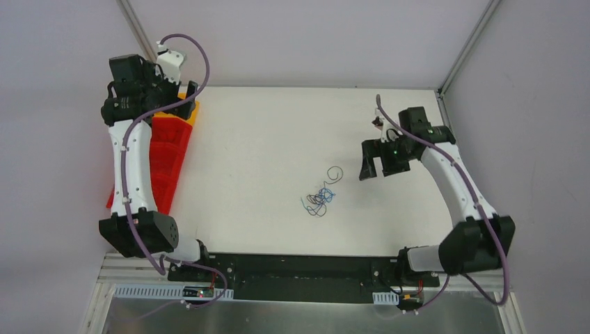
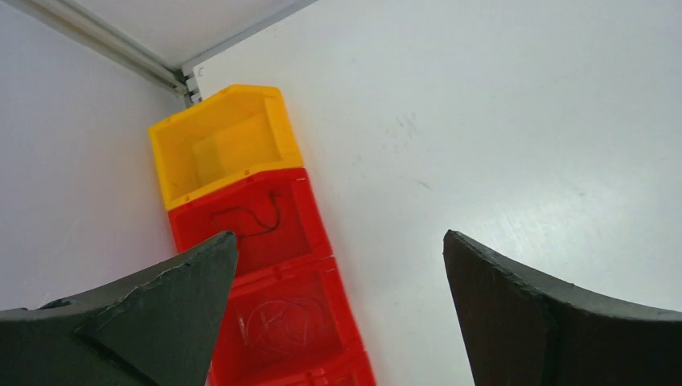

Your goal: Untangle the cables

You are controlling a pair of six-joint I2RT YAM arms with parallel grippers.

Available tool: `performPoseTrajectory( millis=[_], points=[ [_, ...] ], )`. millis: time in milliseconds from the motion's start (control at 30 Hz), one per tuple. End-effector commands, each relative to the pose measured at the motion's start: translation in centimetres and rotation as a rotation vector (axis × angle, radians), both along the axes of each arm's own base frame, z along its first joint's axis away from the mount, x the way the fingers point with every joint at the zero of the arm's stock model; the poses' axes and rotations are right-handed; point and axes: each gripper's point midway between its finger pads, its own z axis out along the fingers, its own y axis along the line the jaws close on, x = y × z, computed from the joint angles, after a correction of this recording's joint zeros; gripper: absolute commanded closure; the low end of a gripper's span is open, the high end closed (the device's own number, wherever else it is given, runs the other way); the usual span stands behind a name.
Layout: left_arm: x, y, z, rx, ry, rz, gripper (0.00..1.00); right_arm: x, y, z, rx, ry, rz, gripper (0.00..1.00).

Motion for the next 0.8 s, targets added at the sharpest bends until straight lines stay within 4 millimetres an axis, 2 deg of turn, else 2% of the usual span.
performPoseTrajectory(
  millis=[0,67,167,267,333,433,533,700,767],
  points=[
    [-4.4,-4.6,-0.3,-0.094,0.097,-0.086,0.01,0.1,-2.3,1.7,-0.074,-0.303,0.047,0.01],
    [-6.7,-7.2,0.0,-0.155,0.131,-0.164,0.01,-0.4,-2.1,2.3,-0.047,-0.368,0.060,0.01],
    [-9.3,-10.1,-0.2,-0.296,0.167,-0.208,0.01,-2.5,-0.5,2.7,0.050,-0.339,0.121,0.01],
    [-11.7,-13.1,-2.0,-0.408,0.247,-0.280,0.01,-4.1,1.0,2.1,0.132,-0.233,0.211,0.01],
    [-13.4,-14.7,-3.2,-0.449,0.291,-0.339,0.01,-4.2,1.6,1.3,0.156,-0.144,0.240,0.01],
    [-15.2,-16.0,-4.9,-0.472,0.342,-0.375,0.01,-3.9,2.9,0.2,0.218,-0.016,0.267,0.01],
    [-16.1,-16.3,-6.9,-0.452,0.381,-0.391,0.01,-2.9,5.0,-0.9,0.264,0.062,0.225,0.03],
    [-17.4,-16.7,-9.5,-0.452,0.436,-0.414,0.01,-1.8,9.3,-2.5,0.267,0.066,0.231,0.08],
    [-17.9,-17.0,-10.1,-0.470,0.454,-0.423,0.01,-1.1,10.5,-3.9,0.243,0.059,0.251,0.09]
  ],
)
